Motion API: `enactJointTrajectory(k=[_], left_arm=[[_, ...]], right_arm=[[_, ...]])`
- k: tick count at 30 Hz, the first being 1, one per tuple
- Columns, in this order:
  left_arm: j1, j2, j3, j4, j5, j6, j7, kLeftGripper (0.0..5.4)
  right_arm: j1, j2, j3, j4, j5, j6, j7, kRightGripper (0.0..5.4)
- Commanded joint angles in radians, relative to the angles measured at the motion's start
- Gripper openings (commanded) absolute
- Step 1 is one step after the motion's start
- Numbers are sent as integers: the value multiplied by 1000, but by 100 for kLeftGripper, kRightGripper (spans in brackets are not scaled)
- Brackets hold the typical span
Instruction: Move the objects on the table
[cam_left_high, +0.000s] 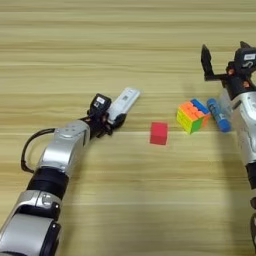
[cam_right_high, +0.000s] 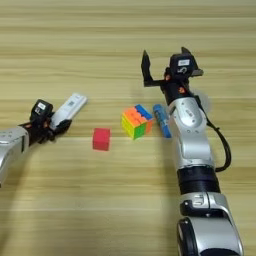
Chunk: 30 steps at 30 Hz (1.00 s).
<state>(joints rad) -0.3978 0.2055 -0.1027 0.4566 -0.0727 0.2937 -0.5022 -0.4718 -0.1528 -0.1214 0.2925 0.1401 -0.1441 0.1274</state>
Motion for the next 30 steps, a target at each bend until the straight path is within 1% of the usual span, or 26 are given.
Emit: enactJointTrajectory(k=[1, 4, 9, 21, 23, 30], left_arm=[[43, 2, -33, -67, 10, 27, -22, 286], [55, 3, -40, -95, 6, 37, -23, 286], [85, -1, -72, -134, 13, 47, -33, 286], [78, -4, -83, -123, 9, 49, -31, 286], [73, -6, -78, -114, 10, 46, -21, 323], [63, -10, -60, -103, 5, 35, 2, 379]], right_arm=[[-18, 0, -3, 2, -6, 4, -4, 540], [-18, -1, -3, 2, -5, 5, -3, 540], [-17, -1, -4, 2, -5, 4, -3, 540], [-16, -2, -3, 2, -5, 4, -2, 540], [-15, -3, -4, 2, -5, 4, -1, 540], [-11, -7, -2, 2, -6, 4, 6, 540]])
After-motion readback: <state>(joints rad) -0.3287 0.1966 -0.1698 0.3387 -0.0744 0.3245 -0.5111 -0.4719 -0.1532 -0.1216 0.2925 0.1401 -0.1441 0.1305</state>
